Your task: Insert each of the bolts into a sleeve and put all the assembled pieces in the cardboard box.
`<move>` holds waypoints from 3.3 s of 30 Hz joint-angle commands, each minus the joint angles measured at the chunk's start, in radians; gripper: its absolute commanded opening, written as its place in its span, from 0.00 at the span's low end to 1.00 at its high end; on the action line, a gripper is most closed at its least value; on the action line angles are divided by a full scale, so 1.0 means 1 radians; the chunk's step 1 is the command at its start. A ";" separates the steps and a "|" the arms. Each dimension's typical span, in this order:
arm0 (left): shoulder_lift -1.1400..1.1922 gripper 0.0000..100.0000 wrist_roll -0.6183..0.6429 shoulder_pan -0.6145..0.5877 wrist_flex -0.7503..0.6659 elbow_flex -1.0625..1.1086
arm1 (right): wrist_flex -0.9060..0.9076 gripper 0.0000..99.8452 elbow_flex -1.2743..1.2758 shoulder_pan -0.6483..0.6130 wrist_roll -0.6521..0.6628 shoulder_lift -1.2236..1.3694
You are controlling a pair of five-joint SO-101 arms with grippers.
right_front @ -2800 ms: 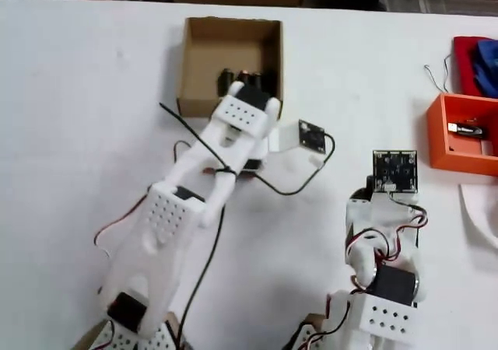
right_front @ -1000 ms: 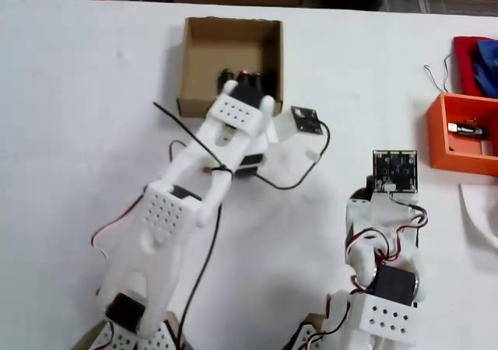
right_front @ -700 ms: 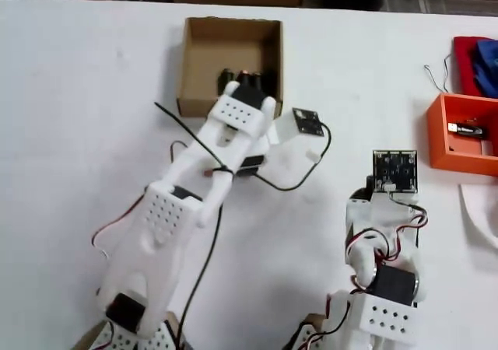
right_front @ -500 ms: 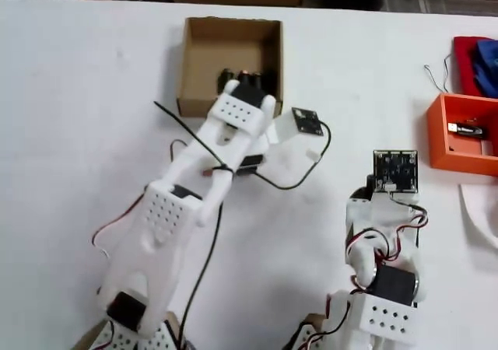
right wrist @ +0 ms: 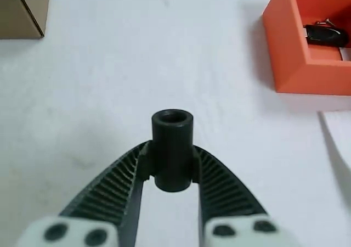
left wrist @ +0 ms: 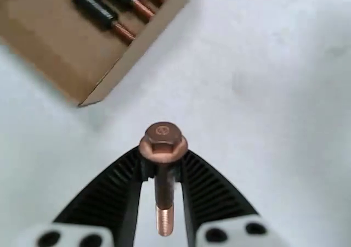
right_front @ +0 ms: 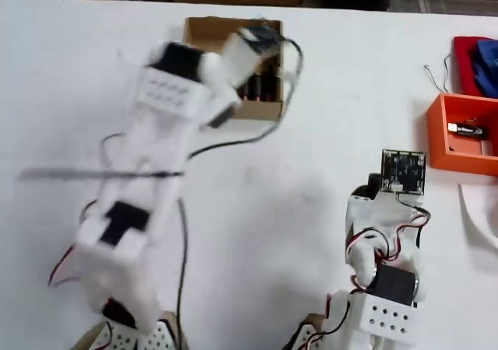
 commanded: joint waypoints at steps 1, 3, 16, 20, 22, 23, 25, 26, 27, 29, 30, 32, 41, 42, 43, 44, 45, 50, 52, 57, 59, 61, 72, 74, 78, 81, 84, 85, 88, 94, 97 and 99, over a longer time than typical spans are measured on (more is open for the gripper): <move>-0.333 0.02 0.094 -0.064 0.017 0.165 | -0.019 0.02 -0.012 -0.028 -0.006 -0.019; -0.460 0.03 0.120 -0.083 0.014 0.300 | -0.019 0.02 -0.023 -0.074 -0.003 -0.019; -1.017 0.03 0.110 -0.281 -0.137 0.877 | 0.081 0.02 -0.362 -0.165 0.379 -0.019; -1.054 0.03 0.064 -0.279 -0.155 0.912 | 0.137 0.02 -0.396 -0.157 0.502 -0.019; -1.054 0.03 0.064 -0.282 -0.150 0.917 | 0.156 0.02 -0.400 -0.157 0.523 -0.019; -1.054 0.03 0.064 -0.282 -0.146 0.917 | 0.162 0.02 -0.402 -0.157 0.534 -0.019; -1.054 0.03 0.068 -0.282 -0.146 0.917 | 0.165 0.02 -0.402 -0.157 0.549 -0.031; -1.054 0.03 0.066 -0.282 -0.146 0.917 | 0.165 0.02 -0.402 -0.157 0.551 -0.047; -1.054 0.03 0.066 -0.282 -0.146 0.917 | 0.165 0.02 -0.400 -0.157 0.552 -0.065; -1.054 0.03 0.066 -0.284 -0.146 0.917 | 0.165 0.02 -0.396 -0.162 0.552 -0.107; -1.054 0.03 0.066 -0.284 -0.144 0.917 | 0.165 0.02 -0.396 -0.163 0.552 -0.128; -1.054 0.03 0.066 -0.284 -0.144 0.917 | 0.159 0.02 -0.394 -0.163 0.552 -0.166; -1.054 0.03 0.069 -0.281 -0.155 0.917 | 0.111 0.02 -0.313 -0.189 0.546 -0.222; -1.054 0.03 0.069 -0.278 -0.155 0.917 | 0.105 0.02 -0.299 -0.200 0.546 -0.222; -1.054 0.03 0.069 -0.278 -0.155 0.917 | 0.104 0.02 -0.292 -0.213 0.546 -0.222; -1.054 0.03 0.069 -0.278 -0.155 0.917 | 0.102 0.02 -0.285 -0.222 0.546 -0.222; -1.054 0.03 0.069 -0.278 -0.155 0.917 | 0.102 0.02 -0.285 -0.229 0.546 -0.222; -1.054 0.03 0.066 -0.281 -0.150 0.917 | 0.101 0.02 -0.287 -0.229 0.545 -0.225; -1.054 0.03 0.064 -0.281 -0.146 0.917 | 0.102 0.02 -0.287 -0.229 0.545 -0.236; -1.054 0.03 0.064 -0.282 -0.144 0.917 | 0.102 0.02 -0.287 -0.234 0.546 -0.352; -1.054 0.03 0.064 -0.282 -0.144 0.917 | 0.102 0.02 -0.287 -0.234 0.554 -0.344; -1.054 0.03 0.064 -0.281 -0.144 0.917 | 0.107 0.02 -0.281 -0.231 0.554 -0.331; -1.053 0.03 0.149 -0.262 -0.233 0.865 | 0.090 0.02 -0.269 -0.248 0.258 -0.329; -1.053 0.03 0.224 -0.264 -0.282 0.832 | 0.061 0.02 -0.261 -0.294 0.150 -0.325; -1.053 0.03 0.353 -0.262 -0.414 0.780 | -0.093 0.02 -0.169 -0.430 0.035 -0.323; -1.053 0.03 0.390 -0.261 -0.486 0.750 | -0.217 0.02 -0.104 -0.547 0.025 -0.323; -1.053 0.03 0.416 -0.261 -0.506 0.697 | -0.303 0.02 -0.075 -0.647 0.023 -0.321; -1.053 0.03 0.431 -0.261 -0.506 0.674 | -0.326 0.02 -0.069 -0.673 0.023 -0.320; -1.053 0.03 0.503 -0.259 -0.506 0.627 | -0.394 0.02 -0.044 -0.713 0.023 -0.320; -1.051 0.03 0.664 -0.235 -0.532 0.619 | -0.529 0.02 -0.006 -0.725 0.021 -0.320; -1.054 0.03 0.666 -0.155 -0.560 0.619 | -0.503 0.02 0.032 -0.730 0.023 -0.320; -1.051 0.03 0.664 -0.069 -0.566 0.619 | -0.509 0.02 0.068 -0.740 0.021 -0.320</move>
